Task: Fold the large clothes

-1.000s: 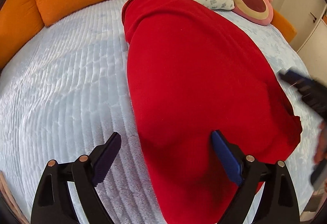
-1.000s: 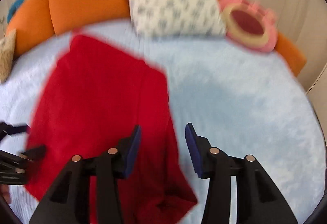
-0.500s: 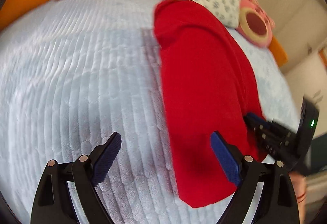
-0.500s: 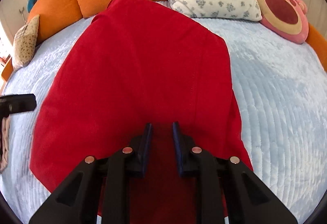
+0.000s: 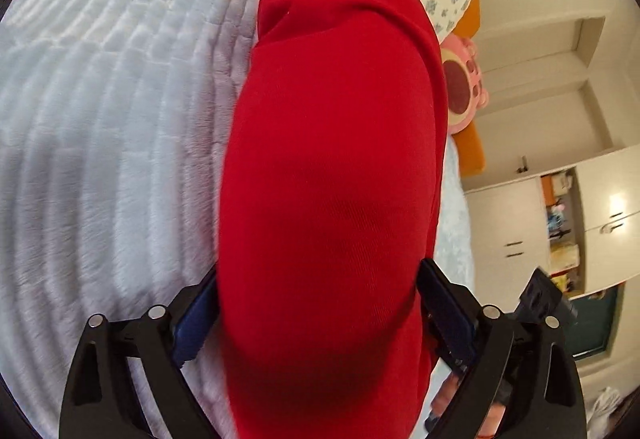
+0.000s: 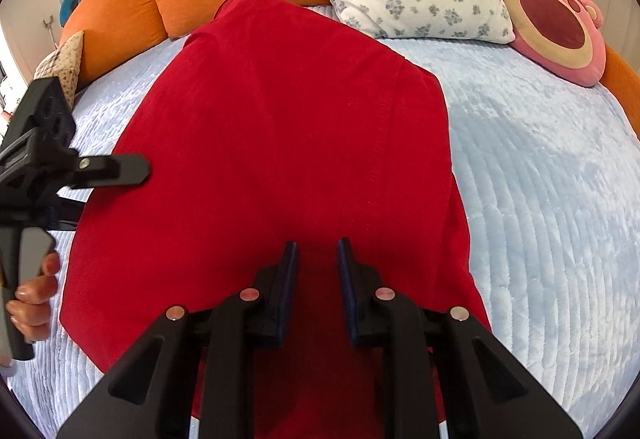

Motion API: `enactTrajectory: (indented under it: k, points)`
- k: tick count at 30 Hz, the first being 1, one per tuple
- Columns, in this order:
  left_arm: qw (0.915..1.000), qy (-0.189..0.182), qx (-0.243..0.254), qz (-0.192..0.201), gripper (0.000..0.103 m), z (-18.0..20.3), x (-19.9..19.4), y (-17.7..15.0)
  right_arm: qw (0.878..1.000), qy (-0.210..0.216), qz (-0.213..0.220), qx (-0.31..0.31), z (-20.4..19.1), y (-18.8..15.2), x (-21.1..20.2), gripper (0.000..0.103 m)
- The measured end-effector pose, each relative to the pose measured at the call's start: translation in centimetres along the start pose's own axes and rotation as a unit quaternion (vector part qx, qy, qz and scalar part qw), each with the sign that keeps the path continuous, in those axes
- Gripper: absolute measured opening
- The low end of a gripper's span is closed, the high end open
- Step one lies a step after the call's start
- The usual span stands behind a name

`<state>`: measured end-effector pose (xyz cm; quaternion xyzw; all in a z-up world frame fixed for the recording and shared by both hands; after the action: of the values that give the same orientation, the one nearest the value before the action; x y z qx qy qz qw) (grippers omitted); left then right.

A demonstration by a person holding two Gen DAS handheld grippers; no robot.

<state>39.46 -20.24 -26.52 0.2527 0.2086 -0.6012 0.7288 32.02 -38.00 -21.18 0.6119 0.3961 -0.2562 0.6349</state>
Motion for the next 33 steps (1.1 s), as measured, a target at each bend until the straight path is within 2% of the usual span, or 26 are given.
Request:
enactTrajectory:
  k: [2,4,6,9,10,11,12,13,15,17,21,25,27,30,32,33]
  points:
    - [1.0000,-0.006,-0.006,-0.001,0.095,0.0,1.1,0.4,1.000,-0.001,0.003,-0.001,-0.1,-0.1,-0.1,0.020]
    - [0.9999,0.008,-0.012,0.002,0.095,0.2,1.9,0.7,1.000,-0.004,0.003,-0.005,-0.3,-0.1,-0.1,0.021]
    - [0.9994,0.031,-0.016,0.007,0.090,0.5,2.4,0.8,1.000,0.000,0.006,-0.005,-0.2,0.0,-0.3,0.022]
    - [0.9992,0.032,-0.024,0.002,0.086,0.6,2.6,0.8,1.000,0.023,0.005,0.005,0.4,0.4,-1.2,0.028]
    - [0.9993,0.027,-0.026,0.002,0.085,0.4,2.5,0.8,0.999,0.030,0.005,0.011,0.8,0.6,-1.8,0.044]
    - [0.9994,0.025,-0.026,0.002,0.085,0.3,2.4,0.8,0.999,0.032,0.005,0.016,1.3,0.9,-2.4,0.073]
    - [0.9994,0.023,-0.026,0.003,0.085,0.3,2.5,0.8,0.999,0.037,0.012,0.024,2.2,1.3,-3.4,0.084]
    - [0.9994,0.024,-0.024,0.003,0.085,0.3,2.4,0.8,0.998,0.043,0.027,0.034,3.5,1.7,-4.5,0.086]
    - [0.9994,0.028,-0.020,0.002,0.085,0.6,2.6,0.7,0.995,0.057,0.032,0.070,6.4,1.9,-5.7,0.086]
    - [0.9994,0.030,-0.018,0.000,0.086,0.8,2.7,0.8,0.985,0.106,0.022,0.131,9.8,1.5,-5.8,0.086]
    - [0.9994,0.031,-0.012,-0.006,0.086,0.5,2.4,1.3,0.964,0.162,-0.011,0.212,14.3,-0.6,-3.5,0.087]
    - [0.9993,0.023,-0.005,-0.028,0.086,-0.3,1.8,1.9,0.925,0.260,-0.027,0.275,14.7,-2.6,0.0,0.087]
    - [0.9990,0.011,-0.010,-0.041,0.086,-0.6,1.7,2.2,0.913,0.292,-0.030,0.285,14.2,-2.8,1.1,0.087]
    - [0.9987,-0.003,-0.013,-0.049,0.087,-1.0,1.5,2.4,0.913,0.297,-0.032,0.279,13.4,-2.6,2.6,0.087]
    - [0.9987,-0.007,-0.013,-0.049,0.088,-1.1,1.5,2.4,0.902,0.327,-0.028,0.280,12.8,-1.9,2.9,0.087]
    - [0.9987,-0.009,-0.011,-0.049,0.089,-1.1,1.5,2.4,0.902,0.330,-0.031,0.278,12.6,-1.7,2.9,0.087]
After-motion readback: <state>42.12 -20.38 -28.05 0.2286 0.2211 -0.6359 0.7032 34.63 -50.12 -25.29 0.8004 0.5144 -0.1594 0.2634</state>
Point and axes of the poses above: each gripper's, at about its wrist camera, not at the fingertips, and x roughly the way its jaws point, z to its right, y to its top, the point moved 4 cm from there along x, roughly the way its jaws point, and after that the axes turned 7 degrees about -x, right-handed, at the moved point
